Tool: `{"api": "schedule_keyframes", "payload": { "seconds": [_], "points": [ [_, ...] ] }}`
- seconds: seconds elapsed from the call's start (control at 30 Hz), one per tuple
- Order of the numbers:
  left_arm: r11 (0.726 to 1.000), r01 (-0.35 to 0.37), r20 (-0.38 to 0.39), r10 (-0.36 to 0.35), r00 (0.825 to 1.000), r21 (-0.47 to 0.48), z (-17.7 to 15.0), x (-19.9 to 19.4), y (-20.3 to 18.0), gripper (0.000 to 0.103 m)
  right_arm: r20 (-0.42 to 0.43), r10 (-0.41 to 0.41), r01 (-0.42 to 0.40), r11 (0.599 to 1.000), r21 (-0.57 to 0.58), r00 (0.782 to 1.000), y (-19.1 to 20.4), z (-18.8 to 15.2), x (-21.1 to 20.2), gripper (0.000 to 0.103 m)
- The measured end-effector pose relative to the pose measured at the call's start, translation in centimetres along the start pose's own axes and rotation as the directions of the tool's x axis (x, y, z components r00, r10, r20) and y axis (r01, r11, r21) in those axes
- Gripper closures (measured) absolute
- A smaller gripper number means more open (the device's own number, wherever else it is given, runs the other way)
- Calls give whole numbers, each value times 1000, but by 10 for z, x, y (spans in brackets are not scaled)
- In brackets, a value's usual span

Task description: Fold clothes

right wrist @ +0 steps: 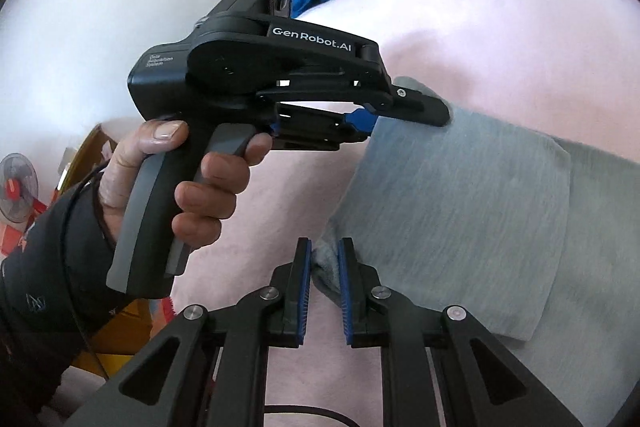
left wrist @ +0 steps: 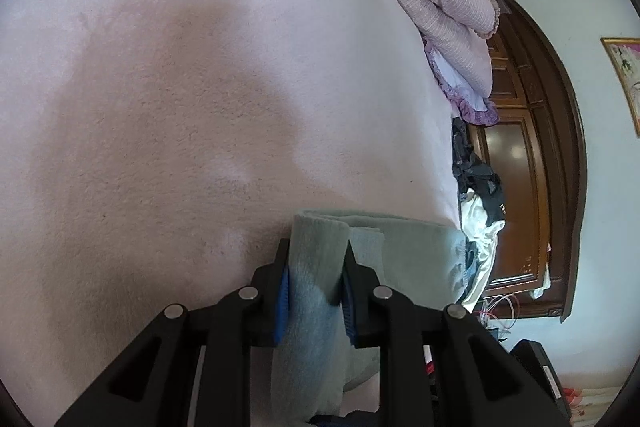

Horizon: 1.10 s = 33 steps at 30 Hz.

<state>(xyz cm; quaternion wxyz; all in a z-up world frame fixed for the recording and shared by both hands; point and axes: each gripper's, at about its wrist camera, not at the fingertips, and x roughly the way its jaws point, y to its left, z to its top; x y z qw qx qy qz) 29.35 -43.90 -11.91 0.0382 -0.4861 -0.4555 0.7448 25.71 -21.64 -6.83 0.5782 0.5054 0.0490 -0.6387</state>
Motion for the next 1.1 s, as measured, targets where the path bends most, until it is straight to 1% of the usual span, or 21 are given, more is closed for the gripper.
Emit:
{"api": "schedule_keyframes", "payload": {
  "seconds": [0.13,0.27,0.37,0.53,0.73,0.83,0.9,1.03,1.1],
  "points": [
    [1000,20,0,-20,1000,-21,0,0,5,85,4,71,-71,993,92,997,-13,6,-6,89],
    [999,36,1,-36,999,-39,0,1,10,85,13,130,-131,975,181,991,-25,11,-11,90],
    [998,48,6,-48,999,-48,-1,0,11,85,18,164,-164,961,224,986,-16,-2,-9,90],
    [999,33,26,-32,999,-34,-2,-7,3,85,61,197,-206,940,272,979,-27,-13,-26,90],
    [999,-26,39,24,999,47,0,-14,-33,85,120,224,-251,916,314,967,-41,-26,-49,90],
    [996,-37,43,34,999,77,1,-14,-56,85,149,236,-274,902,334,960,-48,-33,-60,90],
    [995,-42,44,38,998,93,1,-12,-72,85,169,244,-289,892,346,955,-52,-38,-68,90],
    [990,-60,38,55,998,130,0,-3,-104,85,224,241,-311,875,370,944,-70,-60,-100,90],
    [986,-72,28,69,997,153,-3,6,-124,85,250,236,-321,863,390,939,-80,-62,-99,90]
  ]
}}
